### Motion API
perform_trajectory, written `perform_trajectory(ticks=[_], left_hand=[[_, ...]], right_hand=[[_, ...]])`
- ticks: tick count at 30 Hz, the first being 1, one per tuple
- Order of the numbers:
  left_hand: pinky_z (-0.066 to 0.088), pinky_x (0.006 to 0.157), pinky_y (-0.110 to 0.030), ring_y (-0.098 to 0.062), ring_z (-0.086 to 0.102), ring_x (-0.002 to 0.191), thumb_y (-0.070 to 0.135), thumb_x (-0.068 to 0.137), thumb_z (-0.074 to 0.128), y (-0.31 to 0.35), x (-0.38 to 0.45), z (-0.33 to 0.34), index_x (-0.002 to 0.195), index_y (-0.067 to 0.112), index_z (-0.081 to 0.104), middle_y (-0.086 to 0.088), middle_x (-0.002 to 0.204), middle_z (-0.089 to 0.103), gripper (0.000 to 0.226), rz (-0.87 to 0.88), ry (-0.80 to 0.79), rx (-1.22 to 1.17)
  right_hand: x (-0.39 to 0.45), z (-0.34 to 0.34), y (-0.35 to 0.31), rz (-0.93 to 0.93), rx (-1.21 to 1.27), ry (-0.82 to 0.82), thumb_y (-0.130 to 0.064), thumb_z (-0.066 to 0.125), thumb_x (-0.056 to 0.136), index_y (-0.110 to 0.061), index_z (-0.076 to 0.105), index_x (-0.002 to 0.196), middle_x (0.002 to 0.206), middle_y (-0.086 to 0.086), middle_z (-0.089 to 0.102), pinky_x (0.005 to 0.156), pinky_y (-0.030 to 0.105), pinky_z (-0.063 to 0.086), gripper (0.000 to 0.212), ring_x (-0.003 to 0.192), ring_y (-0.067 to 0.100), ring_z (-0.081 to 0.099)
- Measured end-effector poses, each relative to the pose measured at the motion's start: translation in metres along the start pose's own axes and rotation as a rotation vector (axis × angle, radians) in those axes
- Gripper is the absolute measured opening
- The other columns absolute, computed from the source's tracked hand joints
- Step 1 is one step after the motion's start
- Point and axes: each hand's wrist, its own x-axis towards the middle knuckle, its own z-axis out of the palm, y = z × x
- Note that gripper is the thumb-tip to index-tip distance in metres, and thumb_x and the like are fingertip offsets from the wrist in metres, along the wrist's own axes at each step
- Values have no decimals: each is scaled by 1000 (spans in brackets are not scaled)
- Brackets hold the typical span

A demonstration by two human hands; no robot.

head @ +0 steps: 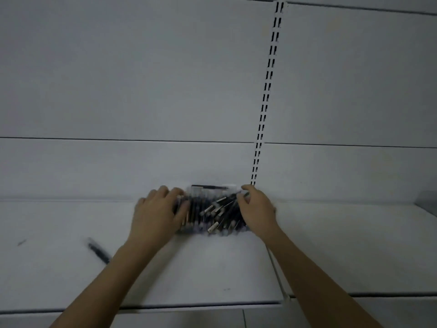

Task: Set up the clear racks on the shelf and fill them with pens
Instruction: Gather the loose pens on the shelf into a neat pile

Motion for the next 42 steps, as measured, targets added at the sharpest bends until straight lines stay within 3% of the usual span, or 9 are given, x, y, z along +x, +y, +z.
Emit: perform_trajectory(ticks=[3, 7, 11, 19, 26, 31, 35, 38, 42], left_hand=[[46, 75, -36, -33, 63, 95, 51, 97, 43, -57, -19, -31, 114, 20, 52, -9, 109, 63, 36, -441, -362, 207], [43, 83, -35, -33, 57, 108, 42, 96, 49, -103, -45, -45, 130, 19, 45, -12, 124, 51, 41, -558, -668, 206], [40, 76, -29, -27, 56, 95, 15, 91, 58, -99, -47, -44, 124, 21, 52, -5, 113, 43, 34, -526, -615, 44], [48, 73, -27, -18, 61, 81, 5, 92, 62, -22, 20, -28, 107, 12, 66, -1, 104, 59, 18, -247, -127, -388], [47, 86, -35, -29, 54, 105, 8, 93, 60, 30, 52, 55, 104, 8, 69, -10, 111, 61, 15, -78, -183, -304], [39, 104, -42, -27, 45, 123, 47, 99, 49, 48, 61, 63, 121, 21, 66, -3, 131, 55, 38, -11, -318, -362], [31, 107, -43, -26, 36, 128, 53, 98, 42, 67, 53, 68, 134, 30, 55, -1, 136, 45, 45, 4, -418, -144], [29, 104, -43, -26, 36, 127, 43, 102, 37, 83, 44, 69, 130, 22, 56, -5, 133, 47, 40, -67, -358, -93], [31, 101, -41, -27, 37, 122, 41, 100, 39, 100, 37, 67, 119, 15, 56, -7, 125, 47, 36, -132, -321, -89]], right_hand=[[5, 6, -13, -7, -67, -98, -37, 51, 101, -12, 48, 135, 90, 9, 63, 65, 33, 46, 42, 76, 23, 60], [9, 19, -21, -27, -155, -123, -27, 54, 101, -6, 52, 120, 83, 10, 60, 62, 34, 46, 28, 68, 24, 54], [15, 19, -20, 5, -140, -130, -16, 54, 100, -5, 56, 112, 94, 18, 67, 71, 39, 51, 17, 78, 31, 61], [11, 5, -4, 113, 50, -52, -6, 52, 96, -6, 56, 109, 91, 10, 60, 62, 30, 41, 14, 77, 23, 52], [-3, 17, 7, 28, 158, 53, -3, 48, 95, -12, 57, 96, 83, 6, 60, 54, 11, 35, 13, 68, 15, 52], [-9, 16, 16, 17, 205, 146, -1, 49, 96, -14, 61, 103, 102, 6, 60, 70, 5, 40, 19, 78, 6, 54], [-9, 15, 31, 102, -127, 375, -11, 57, 91, -20, 63, 112, 120, 6, 56, 95, 43, 45, 23, 113, 29, 51], [-8, 20, 38, 230, -250, 171, -33, 49, 97, -20, 55, 130, 143, 5, 46, 111, 47, 33, 36, 134, 30, 38], [-1, 27, 37, 140, -288, 67, -46, 35, 97, -16, 60, 122, 134, 2, 56, 114, 50, 25, 46, 133, 25, 41]])
